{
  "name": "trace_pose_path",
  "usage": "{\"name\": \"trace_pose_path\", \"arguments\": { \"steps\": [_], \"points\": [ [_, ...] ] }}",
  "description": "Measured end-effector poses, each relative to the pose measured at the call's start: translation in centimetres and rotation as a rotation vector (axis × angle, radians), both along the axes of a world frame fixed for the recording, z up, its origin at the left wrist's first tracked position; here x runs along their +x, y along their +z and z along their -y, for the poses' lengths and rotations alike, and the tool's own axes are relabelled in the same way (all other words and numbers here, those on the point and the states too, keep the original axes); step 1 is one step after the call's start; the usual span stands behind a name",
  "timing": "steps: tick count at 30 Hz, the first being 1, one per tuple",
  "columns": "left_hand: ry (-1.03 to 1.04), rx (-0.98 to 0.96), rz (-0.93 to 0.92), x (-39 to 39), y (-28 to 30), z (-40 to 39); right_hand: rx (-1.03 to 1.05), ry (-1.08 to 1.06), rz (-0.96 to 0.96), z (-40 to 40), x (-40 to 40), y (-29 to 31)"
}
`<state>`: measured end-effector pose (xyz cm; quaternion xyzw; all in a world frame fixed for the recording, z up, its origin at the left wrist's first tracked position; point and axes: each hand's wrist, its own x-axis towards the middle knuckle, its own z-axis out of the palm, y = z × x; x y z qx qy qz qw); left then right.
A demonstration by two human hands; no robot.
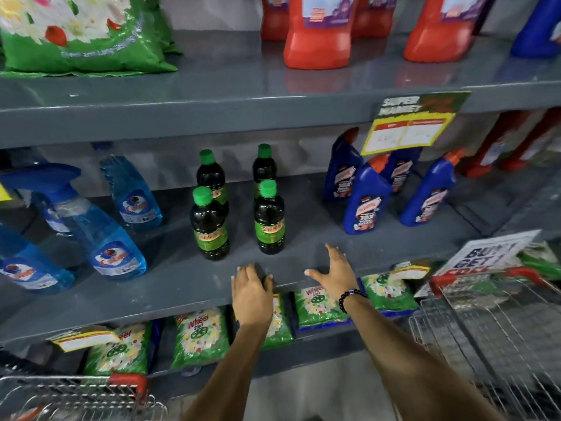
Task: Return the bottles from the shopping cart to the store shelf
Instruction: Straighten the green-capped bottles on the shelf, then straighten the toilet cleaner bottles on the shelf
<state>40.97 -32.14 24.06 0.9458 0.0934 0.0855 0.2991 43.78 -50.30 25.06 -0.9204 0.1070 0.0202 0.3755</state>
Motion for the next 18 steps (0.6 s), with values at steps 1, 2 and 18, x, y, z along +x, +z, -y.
{"name": "trace_pose_path", "arguments": {
  "steps": [1, 2, 18],
  "points": [
    [-0.059, -0.004, -0.012, 0.0, 0.1, 1.5, -0.016, -0.022, 0.017, 1.2, -0.4, 0.2],
    [-0.115, -0.016, -0.032, 0.0, 0.2, 3.1, -0.036, -0.047, 0.028, 2.6, -0.8, 0.3],
    [-0.025, -0.363, -0.105, 6.6, 1.5, 23.3, 0.236, -0.503, 0.224, 23.0, 5.1, 2.5]
  ]
}}
